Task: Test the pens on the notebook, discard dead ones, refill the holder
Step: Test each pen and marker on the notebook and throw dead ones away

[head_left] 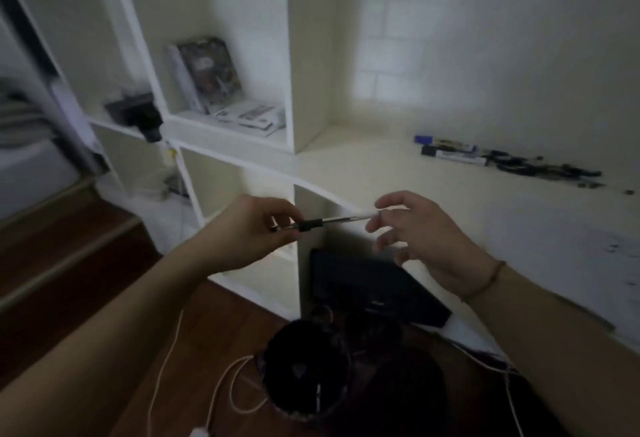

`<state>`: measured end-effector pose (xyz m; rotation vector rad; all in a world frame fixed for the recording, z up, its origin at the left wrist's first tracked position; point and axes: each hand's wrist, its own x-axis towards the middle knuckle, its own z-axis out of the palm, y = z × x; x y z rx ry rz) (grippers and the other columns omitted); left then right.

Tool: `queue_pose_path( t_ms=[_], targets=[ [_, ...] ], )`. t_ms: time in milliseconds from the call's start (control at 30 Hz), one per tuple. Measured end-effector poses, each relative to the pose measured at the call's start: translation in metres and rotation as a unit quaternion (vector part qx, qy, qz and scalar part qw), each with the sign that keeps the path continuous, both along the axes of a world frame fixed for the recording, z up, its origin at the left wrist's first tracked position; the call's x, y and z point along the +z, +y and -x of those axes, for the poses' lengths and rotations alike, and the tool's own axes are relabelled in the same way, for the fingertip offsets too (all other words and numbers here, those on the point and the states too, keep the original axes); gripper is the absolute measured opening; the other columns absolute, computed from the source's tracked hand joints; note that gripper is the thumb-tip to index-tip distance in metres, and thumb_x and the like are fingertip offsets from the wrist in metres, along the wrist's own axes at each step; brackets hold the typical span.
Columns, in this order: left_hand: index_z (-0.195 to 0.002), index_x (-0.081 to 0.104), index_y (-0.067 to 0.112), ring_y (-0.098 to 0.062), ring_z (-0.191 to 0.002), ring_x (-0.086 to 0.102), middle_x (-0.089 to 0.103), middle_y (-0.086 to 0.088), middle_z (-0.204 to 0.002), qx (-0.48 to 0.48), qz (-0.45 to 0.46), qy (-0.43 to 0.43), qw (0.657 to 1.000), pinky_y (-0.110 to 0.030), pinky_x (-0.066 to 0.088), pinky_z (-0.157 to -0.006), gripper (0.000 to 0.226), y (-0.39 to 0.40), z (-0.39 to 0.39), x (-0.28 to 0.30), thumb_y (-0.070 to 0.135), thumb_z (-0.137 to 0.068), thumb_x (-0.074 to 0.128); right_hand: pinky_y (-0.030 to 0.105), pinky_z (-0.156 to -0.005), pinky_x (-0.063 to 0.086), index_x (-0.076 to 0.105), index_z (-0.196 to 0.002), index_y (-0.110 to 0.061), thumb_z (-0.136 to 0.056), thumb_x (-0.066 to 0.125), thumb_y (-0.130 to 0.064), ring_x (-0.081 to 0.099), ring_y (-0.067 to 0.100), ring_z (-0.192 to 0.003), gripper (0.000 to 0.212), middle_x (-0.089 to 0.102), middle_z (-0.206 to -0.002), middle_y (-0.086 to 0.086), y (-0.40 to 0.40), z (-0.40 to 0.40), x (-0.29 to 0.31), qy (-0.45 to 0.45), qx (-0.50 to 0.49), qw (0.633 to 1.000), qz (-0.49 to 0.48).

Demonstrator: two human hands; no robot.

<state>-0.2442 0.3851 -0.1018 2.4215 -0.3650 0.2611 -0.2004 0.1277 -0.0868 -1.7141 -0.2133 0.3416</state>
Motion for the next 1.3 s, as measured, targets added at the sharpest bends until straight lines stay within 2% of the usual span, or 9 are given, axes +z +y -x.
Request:
queue_pose_path(
  t_ms=[133, 333, 467, 633, 833, 933, 1067, 1167, 1300],
  targets=[
    [-0.093, 0.069, 0.03, -0.004, -0.062, 0.063, 0.066, 0.011, -0.076, 0.055, 0.006, 0.064, 0.996, -0.03, 0.055, -0.062, 0.01, 0.039, 0.034, -0.063, 0.025, -0.084, 0.072, 0.021, -0.035, 0.036, 0.052, -0.097, -0.012, -0.095, 0.05, -0.009, 0.058, 0.022, -0.053, 0.005, 0.063, -0.076, 0.007, 0.056, 0.015, -0.079, 0.089, 0.017, 0.996, -0.004],
    [-0.088, 0.073, 0.019, 0.0, -0.06, 0.065, 0.069, 0.012, -0.071, 0.114, 0.106, 0.148, 0.977, -0.025, 0.055, -0.063, 0.007, 0.048, 0.053, -0.188, 0.015, -0.085, 0.069, 0.034, -0.056, 0.049, 0.052, -0.121, -0.017, -0.093, 0.056, -0.016, 0.068, 0.028, -0.082, 0.028, 0.07, -0.105, 0.009, 0.067, 0.037, -0.179, 0.299, -0.016, 0.953, -0.04],
    [-0.084, 0.07, 0.027, -0.007, -0.06, 0.068, 0.07, 0.008, -0.069, 0.163, 0.177, 0.208, 0.948, -0.02, 0.053, -0.057, 0.015, 0.036, 0.049, -0.244, 0.012, -0.088, 0.067, 0.033, -0.056, 0.052, 0.045, -0.131, -0.021, -0.091, 0.058, -0.014, 0.068, 0.027, -0.081, 0.042, 0.07, -0.105, 0.007, 0.062, 0.029, -0.201, 0.293, -0.052, 0.954, 0.036],
    [-0.097, 0.069, 0.021, -0.004, -0.06, 0.066, 0.069, 0.006, -0.07, 0.198, 0.188, 0.279, 0.921, -0.032, 0.059, -0.068, 0.009, 0.023, 0.04, -0.301, 0.016, -0.091, 0.065, 0.03, -0.056, 0.051, 0.055, -0.121, -0.018, -0.094, 0.053, -0.019, 0.066, 0.022, -0.075, 0.027, 0.07, -0.1, 0.006, 0.047, 0.021, -0.203, 0.279, -0.057, 0.955, 0.084],
    [-0.15, 0.019, 0.014, -0.029, -0.127, 0.05, 0.047, -0.005, -0.142, 0.203, 0.199, 0.384, 0.878, -0.035, 0.047, -0.099, 0.077, 0.011, 0.035, -0.345, 0.037, -0.091, 0.062, 0.028, -0.053, 0.05, 0.058, -0.115, -0.017, -0.094, 0.053, -0.021, 0.065, 0.02, -0.07, 0.022, 0.07, -0.095, 0.006, 0.033, 0.019, -0.207, 0.281, -0.053, 0.956, 0.066],
    [-0.138, 0.043, 0.011, -0.03, -0.122, 0.054, 0.055, -0.01, -0.135, 0.258, 0.176, 0.328, 0.891, -0.033, 0.046, -0.092, 0.048, 0.007, 0.023, -0.334, 0.035, -0.097, 0.052, 0.026, -0.051, 0.048, 0.058, -0.116, -0.014, -0.094, 0.053, -0.02, 0.064, 0.019, -0.067, 0.023, 0.069, -0.093, 0.006, 0.034, 0.02, -0.202, 0.267, -0.047, 0.96, 0.075],
    [-0.119, 0.061, 0.021, -0.02, -0.102, 0.064, 0.066, 0.0, -0.111, 0.29, 0.244, 0.136, 0.915, -0.028, 0.05, -0.084, 0.024, -0.007, -0.015, -0.249, 0.026, -0.097, 0.053, 0.025, -0.048, 0.043, 0.06, -0.11, -0.011, -0.095, 0.051, -0.013, 0.059, 0.015, -0.06, 0.017, 0.067, -0.086, 0.005, 0.047, 0.017, -0.156, 0.18, -0.01, 0.981, 0.072],
    [-0.107, 0.065, 0.025, -0.007, -0.089, 0.063, 0.068, 0.007, -0.099, 0.226, 0.282, -0.024, 0.932, -0.02, 0.05, -0.074, 0.015, -0.03, -0.042, -0.158, 0.021, -0.096, 0.055, 0.028, -0.052, 0.044, 0.062, -0.101, -0.012, -0.094, 0.052, -0.008, 0.061, 0.018, -0.064, 0.014, 0.068, -0.081, 0.006, 0.046, 0.01, -0.085, 0.075, 0.028, 0.997, -0.006],
    [-0.1, 0.067, 0.017, -0.012, -0.088, 0.064, 0.068, 0.005, -0.094, 0.08, 0.289, -0.197, 0.933, -0.018, 0.049, -0.075, 0.014, -0.077, -0.06, -0.046, 0.01, -0.093, 0.056, 0.032, -0.058, 0.048, 0.064, -0.103, -0.01, -0.094, 0.05, -0.009, 0.065, 0.025, -0.071, 0.017, 0.069, -0.081, 0.007, 0.007, -0.005, 0.012, -0.058, 0.009, 0.996, -0.067]
  ],
)
